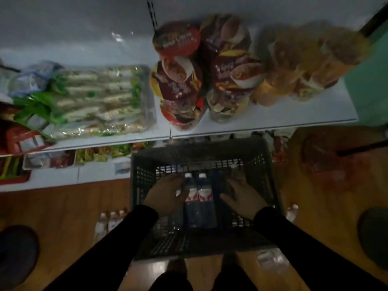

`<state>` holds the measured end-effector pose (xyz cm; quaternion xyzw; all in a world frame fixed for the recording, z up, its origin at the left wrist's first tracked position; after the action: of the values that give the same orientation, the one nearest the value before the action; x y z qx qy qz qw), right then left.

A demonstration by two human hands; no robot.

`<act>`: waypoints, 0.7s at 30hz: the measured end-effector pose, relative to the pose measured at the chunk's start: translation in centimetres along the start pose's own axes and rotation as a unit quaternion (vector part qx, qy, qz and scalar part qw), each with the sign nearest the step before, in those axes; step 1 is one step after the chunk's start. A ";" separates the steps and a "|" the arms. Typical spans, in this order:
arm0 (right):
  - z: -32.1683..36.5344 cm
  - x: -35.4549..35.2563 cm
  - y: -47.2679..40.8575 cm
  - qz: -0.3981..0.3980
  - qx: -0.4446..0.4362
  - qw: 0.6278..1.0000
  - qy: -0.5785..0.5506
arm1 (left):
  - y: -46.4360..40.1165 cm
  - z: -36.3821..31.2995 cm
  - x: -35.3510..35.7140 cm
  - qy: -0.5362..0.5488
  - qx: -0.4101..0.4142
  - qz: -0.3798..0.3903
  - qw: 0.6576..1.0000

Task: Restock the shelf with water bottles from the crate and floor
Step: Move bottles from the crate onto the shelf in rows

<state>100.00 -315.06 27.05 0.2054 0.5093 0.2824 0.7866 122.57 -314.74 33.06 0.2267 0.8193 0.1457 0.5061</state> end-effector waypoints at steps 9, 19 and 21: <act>-5.2 16.0 -8.0 0.154 0.101 0.980 -0.071 | -6.5 7.2 16.1 -0.032 -0.095 0.158 0.982; -7.3 24.0 -13.8 0.145 0.113 0.951 -0.249 | -8.4 10.0 22.6 0.053 -0.142 0.161 0.975; -7.5 22.3 -13.2 0.137 0.119 0.946 -0.270 | -8.3 9.9 22.5 0.073 -0.150 0.168 0.972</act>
<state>103.39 -310.26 0.72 0.4339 0.2748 0.2591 0.8180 120.91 -310.10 7.62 0.2709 0.7730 0.3661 0.4417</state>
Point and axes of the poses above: each hand's wrist, its own y-axis away from the middle knuckle, its own x-axis out of the palm, z = x × y, the point moved 8 cm from there along -y, towards the middle knuckle
